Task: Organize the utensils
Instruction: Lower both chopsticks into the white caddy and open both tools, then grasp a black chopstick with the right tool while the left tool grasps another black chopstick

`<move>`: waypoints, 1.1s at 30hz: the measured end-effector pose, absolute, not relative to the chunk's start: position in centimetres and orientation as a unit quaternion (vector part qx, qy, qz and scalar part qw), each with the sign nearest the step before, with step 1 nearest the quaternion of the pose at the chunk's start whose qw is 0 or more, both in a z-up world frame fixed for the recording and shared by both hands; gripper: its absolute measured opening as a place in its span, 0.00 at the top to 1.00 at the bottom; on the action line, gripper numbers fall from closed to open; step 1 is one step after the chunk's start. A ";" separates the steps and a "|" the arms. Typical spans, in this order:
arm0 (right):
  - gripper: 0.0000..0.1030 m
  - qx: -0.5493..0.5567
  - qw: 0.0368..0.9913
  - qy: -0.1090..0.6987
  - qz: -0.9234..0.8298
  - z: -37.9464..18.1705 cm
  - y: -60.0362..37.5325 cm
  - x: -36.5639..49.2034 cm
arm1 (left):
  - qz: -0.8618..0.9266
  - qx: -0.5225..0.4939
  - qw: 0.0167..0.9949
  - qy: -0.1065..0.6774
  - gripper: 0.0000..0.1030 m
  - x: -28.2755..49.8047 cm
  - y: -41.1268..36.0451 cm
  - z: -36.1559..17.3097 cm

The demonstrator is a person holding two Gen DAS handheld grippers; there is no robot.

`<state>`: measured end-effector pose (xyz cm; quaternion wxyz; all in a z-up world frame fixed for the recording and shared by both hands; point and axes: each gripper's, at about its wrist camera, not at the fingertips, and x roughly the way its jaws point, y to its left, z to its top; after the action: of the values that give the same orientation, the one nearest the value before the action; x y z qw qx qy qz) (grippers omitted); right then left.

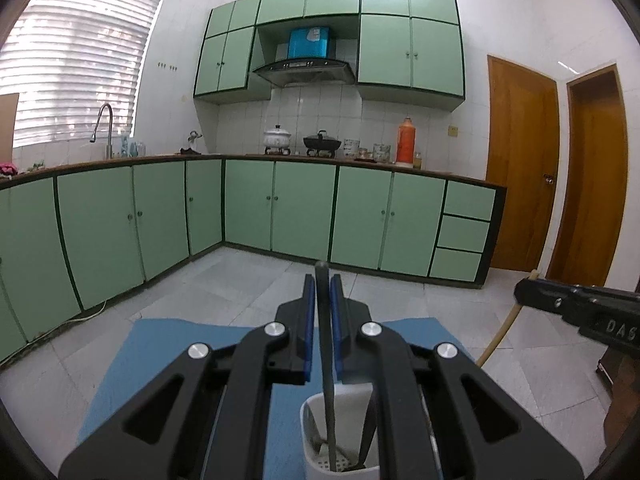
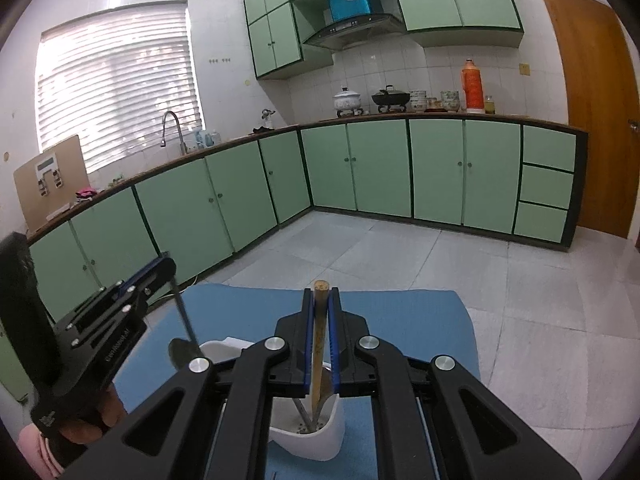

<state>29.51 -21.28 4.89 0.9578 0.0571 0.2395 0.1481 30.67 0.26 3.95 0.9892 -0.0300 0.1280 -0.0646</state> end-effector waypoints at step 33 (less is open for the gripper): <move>0.23 0.021 0.979 0.196 0.057 -2.0 -22.4 11.8 | -0.071 -0.013 0.982 0.174 0.12 12.5 2.4 -1.6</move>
<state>11.83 -22.42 -1.97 0.9787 0.0207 0.1960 0.0567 12.52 2.37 -1.63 0.9820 -0.0127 0.1744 -0.0708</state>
